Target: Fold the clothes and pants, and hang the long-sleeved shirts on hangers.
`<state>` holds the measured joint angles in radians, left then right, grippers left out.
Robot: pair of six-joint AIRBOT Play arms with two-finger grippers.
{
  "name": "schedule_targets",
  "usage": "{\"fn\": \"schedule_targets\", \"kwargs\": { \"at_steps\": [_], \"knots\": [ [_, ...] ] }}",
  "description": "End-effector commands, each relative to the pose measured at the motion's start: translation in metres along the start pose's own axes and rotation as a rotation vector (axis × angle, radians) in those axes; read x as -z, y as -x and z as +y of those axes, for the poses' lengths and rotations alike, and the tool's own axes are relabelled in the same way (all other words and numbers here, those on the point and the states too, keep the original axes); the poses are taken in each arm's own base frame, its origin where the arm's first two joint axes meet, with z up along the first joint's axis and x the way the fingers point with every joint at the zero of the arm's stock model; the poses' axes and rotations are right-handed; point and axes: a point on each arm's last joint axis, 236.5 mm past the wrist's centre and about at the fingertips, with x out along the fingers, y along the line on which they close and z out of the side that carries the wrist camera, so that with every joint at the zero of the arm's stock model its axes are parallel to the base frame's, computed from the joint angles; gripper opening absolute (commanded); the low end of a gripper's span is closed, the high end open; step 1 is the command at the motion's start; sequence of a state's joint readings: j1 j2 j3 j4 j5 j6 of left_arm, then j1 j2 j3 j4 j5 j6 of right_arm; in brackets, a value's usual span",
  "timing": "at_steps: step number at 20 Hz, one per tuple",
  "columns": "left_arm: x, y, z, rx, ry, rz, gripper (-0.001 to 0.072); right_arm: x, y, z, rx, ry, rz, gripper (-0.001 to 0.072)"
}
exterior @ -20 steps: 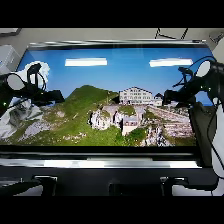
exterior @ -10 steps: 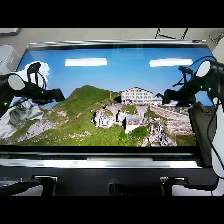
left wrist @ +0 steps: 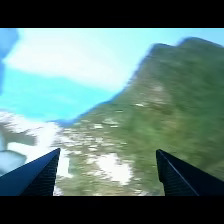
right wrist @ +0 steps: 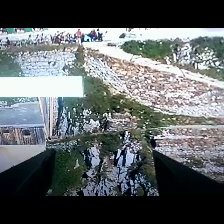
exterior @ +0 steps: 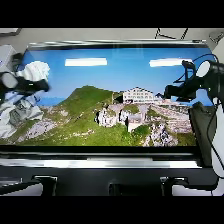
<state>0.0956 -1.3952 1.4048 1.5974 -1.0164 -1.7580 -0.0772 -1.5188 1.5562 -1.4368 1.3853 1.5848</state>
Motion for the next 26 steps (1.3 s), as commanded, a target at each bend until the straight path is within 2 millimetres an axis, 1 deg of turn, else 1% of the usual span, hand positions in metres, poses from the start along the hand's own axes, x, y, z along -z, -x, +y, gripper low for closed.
{"fn": "schedule_targets", "kwargs": {
  "at_steps": [1, 2, 3, 4, 5, 6, 7, 8, 9, 11, 13, 15, 16, 17, 18, 19, 20, 21, 22, 23, 24, 25, 26],
  "knots": [
    [0.022, 0.024, 0.155, -0.274, 0.332, 0.101, 0.0718, -0.006, -0.002, -0.004, 0.017, 0.015, -0.022, 0.0671],
    [0.036, 0.027, 0.186, -0.282, 0.44, 0.137, 0.0718, -0.005, -0.004, -0.001, 0.005, 0.011, -0.013, 0.0671],
    [0.047, 0.028, 0.211, -0.282, 0.531, 0.148, 0.0719, -0.004, -0.004, 0.003, -0.012, 0.008, -0.012, 0.0671],
    [0.053, 0.029, 0.237, -0.282, 0.614, 0.135, 0.0719, -0.003, -0.004, 0.006, -0.028, 0.004, -0.007, 0.0671],
    [0.055, 0.025, 0.254, -0.266, 0.656, 0.113, 0.0719, -0.001, -0.005, 0.012, -0.05, 0.0, 0.003, 0.0671],
    [0.055, 0.017, 0.265, -0.229, 0.66, 0.098, 0.0719, 0.001, -0.004, 0.018, -0.076, -0.005, 0.012, 0.0671],
    [0.056, 0.004, 0.267, -0.18, 0.65, 0.1, 0.0719, 0.002, -0.004, 0.024, -0.103, -0.011, 0.016, 0.0671],
    [0.058, -0.013, 0.261, -0.115, 0.632, 0.115, 0.0719, 0.002, -0.003, 0.03, -0.127, -0.026, 0.017, 0.0671],
    [0.06, -0.029, 0.25, -0.054, 0.611, 0.136, 0.0719, 0.001, -0.002, 0.034, -0.145, -0.035, 0.017, 0.0671],
    [0.062, -0.06, 0.221, 0.071, 0.563, 0.177, 0.0719, 0.003, -0.002, 0.039, -0.169, -0.042, 0.024, 0.0671],
    [0.074, -0.083, 0.205, 0.11, 0.536, 0.239, 0.0718, 0.011, -0.001, 0.041, -0.174, -0.052, 0.062, 0.0671],
    [0.09, -0.097, 0.194, 0.128, 0.535, 0.305, 0.0712, 0.025, 0.0, 0.041, -0.173, -0.056, 0.12, 0.0671],
    [0.098, -0.099, 0.188, 0.137, 0.545, 0.34, 0.0541, 0.033, 0.001, 0.041, -0.173, -0.053, 0.152, 0.0671],
    [0.104, -0.095, 0.184, 0.151, 0.541, 0.37, 0.0135, 0.039, 0.002, 0.041, -0.172, -0.051, 0.18, 0.0671],
    [0.104, -0.088, 0.177, 0.175, 0.525, 0.383, 0.0029, 0.045, 0.003, 0.041, -0.171, -0.049, 0.203, 0.0671],
    [0.095, -0.079, 0.174, 0.187, 0.522, 0.36, 0.0028, 0.049, 0.004, 0.041, -0.171, -0.046, 0.222, 0.0671],
    [0.077, -0.063, 0.17, 0.199, 0.508, 0.296, 0.0027, 0.052, 0.005, 0.041, -0.17, -0.045, 0.235, 0.0671],
    [0.054, -0.043, 0.168, 0.203, 0.501, 0.21, 0.0027, 0.055, 0.006, 0.041, -0.17, -0.044, 0.247, 0.0671],
    [0.026, -0.014, 0.161, 0.213, 0.49, 0.097, 0.0026, 0.056, 0.006, 0.041, -0.17, -0.044, 0.253, 0.0671],
    [0.0, 0.02, 0.149, 0.232, 0.469, -0.01, 0.0026, 0.056, 0.006, 0.041, -0.17, -0.044, 0.253, 0.0671],
    [-0.023, 0.062, 0.13, 0.256, 0.421, -0.116, 0.0026, 0.056, 0.006, 0.041, -0.17, -0.044, 0.253, 0.0671],
    [-0.038, 0.103, 0.108, 0.271, 0.363, -0.207, 0.0027, 0.056, 0.006, 0.041, -0.17, -0.044, 0.252, 0.0671],
    [-0.048, 0.147, 0.079, 0.289, 0.289, -0.302, 0.0026, 0.056, 0.006, 0.041, -0.17, -0.044, 0.253, 0.067]
  ]
}}
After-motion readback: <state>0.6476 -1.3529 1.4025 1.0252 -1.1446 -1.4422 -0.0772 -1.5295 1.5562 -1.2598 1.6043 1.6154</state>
